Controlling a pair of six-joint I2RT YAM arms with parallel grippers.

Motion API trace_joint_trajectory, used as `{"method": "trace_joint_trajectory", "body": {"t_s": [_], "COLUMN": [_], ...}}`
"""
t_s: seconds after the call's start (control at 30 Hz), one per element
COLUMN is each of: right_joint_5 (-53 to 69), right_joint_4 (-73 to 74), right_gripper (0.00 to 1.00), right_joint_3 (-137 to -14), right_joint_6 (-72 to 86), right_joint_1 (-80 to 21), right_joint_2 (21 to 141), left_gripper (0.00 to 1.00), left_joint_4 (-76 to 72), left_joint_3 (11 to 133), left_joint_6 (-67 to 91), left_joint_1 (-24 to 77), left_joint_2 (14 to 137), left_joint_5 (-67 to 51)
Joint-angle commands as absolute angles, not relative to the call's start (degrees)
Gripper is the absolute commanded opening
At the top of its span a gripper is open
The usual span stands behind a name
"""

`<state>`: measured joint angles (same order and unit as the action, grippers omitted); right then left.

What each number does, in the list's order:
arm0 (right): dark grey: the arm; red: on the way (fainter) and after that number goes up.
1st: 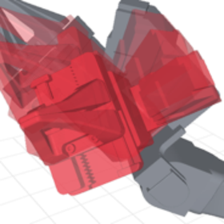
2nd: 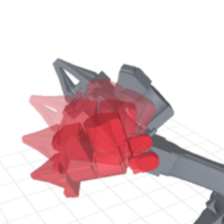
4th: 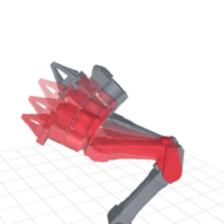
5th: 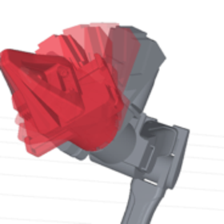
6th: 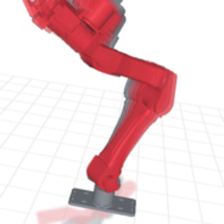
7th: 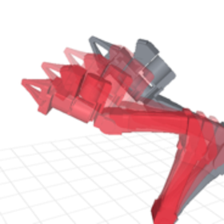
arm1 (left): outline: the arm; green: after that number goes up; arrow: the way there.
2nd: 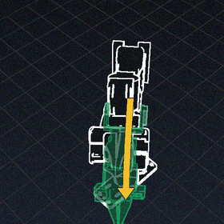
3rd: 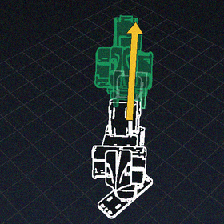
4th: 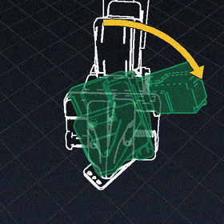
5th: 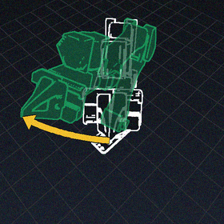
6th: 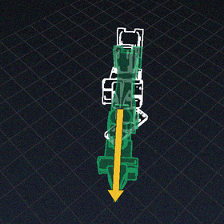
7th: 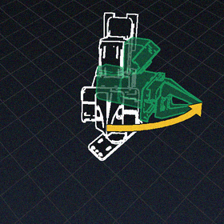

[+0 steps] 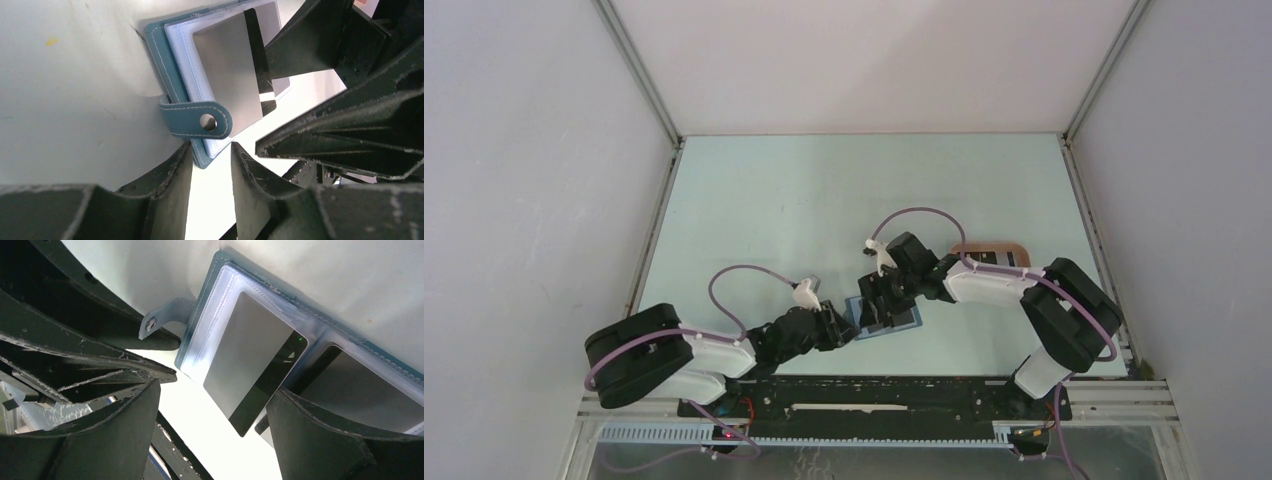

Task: Put the credit cards into the card holder
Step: Insert the credit card into the card holder.

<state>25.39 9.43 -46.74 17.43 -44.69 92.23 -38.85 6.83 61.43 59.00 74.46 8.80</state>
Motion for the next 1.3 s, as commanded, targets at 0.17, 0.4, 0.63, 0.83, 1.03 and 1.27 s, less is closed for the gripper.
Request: {"method": "trace_joint_trajectory", "body": {"t_s": [0.17,0.4,0.63,0.83,1.03,1.27], "right_joint_5": [35.34,30.73,31.63,35.82,39.89,45.12], "right_joint_4": [11.55,13.74,16.85,17.69,20.05,23.21], "right_gripper": [0.87,0.89,0.96,1.00,1.00,1.00], "right_joint_3": [-49.84,-50.24,-51.60,-52.21,-53.29,-54.90], "right_joint_6": [19.57,15.93,9.60,7.14,3.11,-2.05], "right_joint_1": [-46.17,-44.08,-42.67,-40.75,-38.84,-36.93], "right_joint_2": [95.07,92.36,91.16,91.65,92.21,93.48], "left_gripper": [0.39,0.39,0.39,0.40,0.44,0.53], "left_joint_4": [-38.38,-38.76,-38.76,-38.44,-35.34,-29.77], "left_joint_3": [5.38,4.81,4.49,3.44,3.18,3.01], "left_joint_6": [60.53,60.86,60.81,60.71,59.58,57.99], "left_joint_1": [58.71,58.71,58.72,58.71,58.71,58.71], "left_joint_2": [73.02,72.77,72.07,69.65,65.72,59.71], "left_joint_5": [9.47,9.80,9.93,10.21,10.78,11.52]}}
